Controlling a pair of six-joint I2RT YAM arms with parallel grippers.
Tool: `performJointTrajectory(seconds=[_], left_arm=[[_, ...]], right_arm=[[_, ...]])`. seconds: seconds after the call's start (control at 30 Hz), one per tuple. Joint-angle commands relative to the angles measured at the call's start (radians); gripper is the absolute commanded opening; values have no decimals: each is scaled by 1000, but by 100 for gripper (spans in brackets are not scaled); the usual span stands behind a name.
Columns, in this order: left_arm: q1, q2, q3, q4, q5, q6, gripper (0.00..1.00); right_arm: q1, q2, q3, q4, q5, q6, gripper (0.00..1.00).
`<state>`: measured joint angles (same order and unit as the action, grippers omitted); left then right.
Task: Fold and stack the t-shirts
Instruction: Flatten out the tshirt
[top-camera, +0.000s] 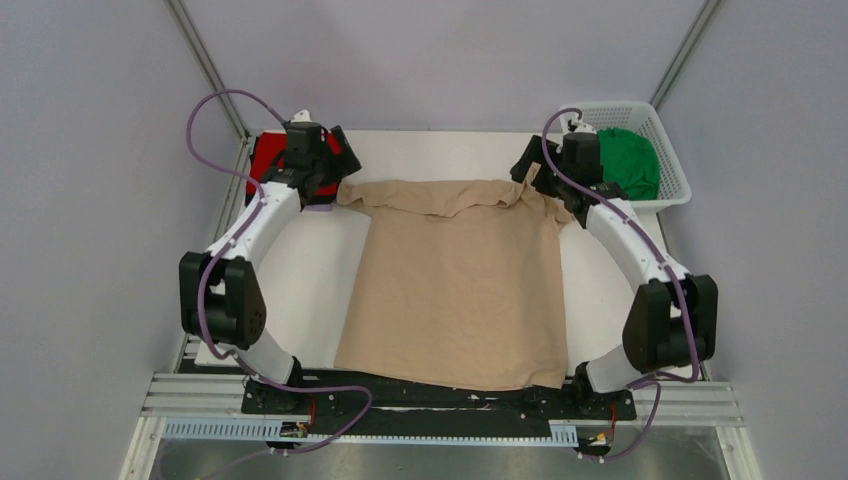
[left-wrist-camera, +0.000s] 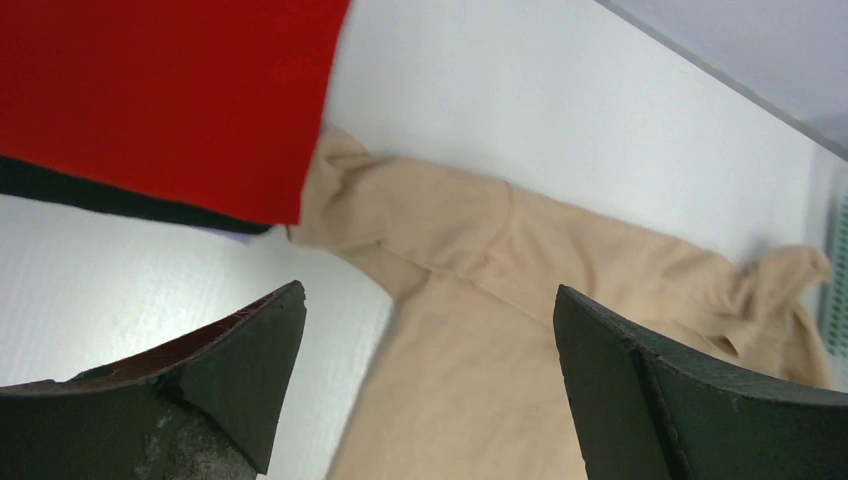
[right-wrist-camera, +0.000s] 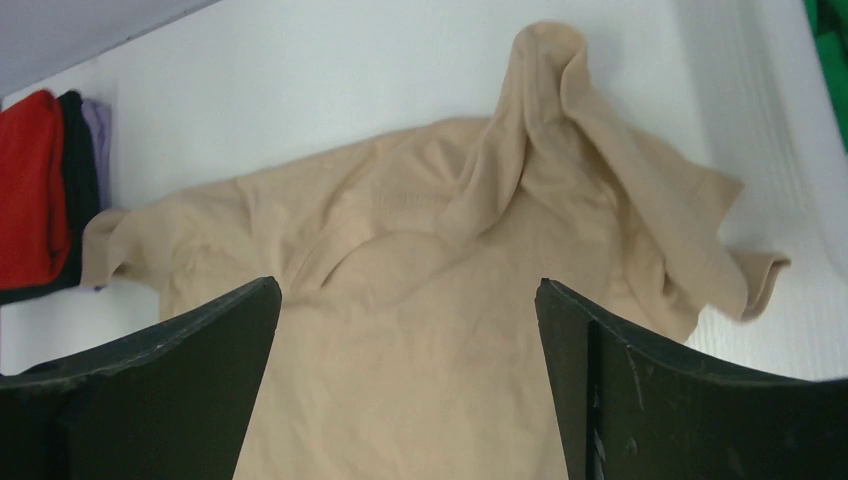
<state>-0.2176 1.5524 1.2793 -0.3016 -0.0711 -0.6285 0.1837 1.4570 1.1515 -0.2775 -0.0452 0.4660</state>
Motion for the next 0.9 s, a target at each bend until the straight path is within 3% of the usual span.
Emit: performJointTrajectory(seconds=[0.0,0.23,0.4,0.57,0.67,0.8,0.87], left_arm=[[-170,-137,-216,-21,65,-49,100],[-494,-205,-524,70,95,-224,100],[-547,-150,-679,190,123,-322,100],[-501,-12,-637,168,-15,-329,100],[-362,112,-549,127,-53,-321,100],[-221,281,-331,87,-71,-289,100],[-168,384,-177,52,-7,-260,100]], right_arm=[[58,-66,-198,20,-65,53,100],[77,-40,-339,36,-52,86,100],[80,26,-383,61,-49,132,100],[108,36,-463,59,-68,196,100],[156,22,-519,57,-98,251,100],[314,31,-565,79,-185,298,100],[447,58,-564,122,-248,315,100]])
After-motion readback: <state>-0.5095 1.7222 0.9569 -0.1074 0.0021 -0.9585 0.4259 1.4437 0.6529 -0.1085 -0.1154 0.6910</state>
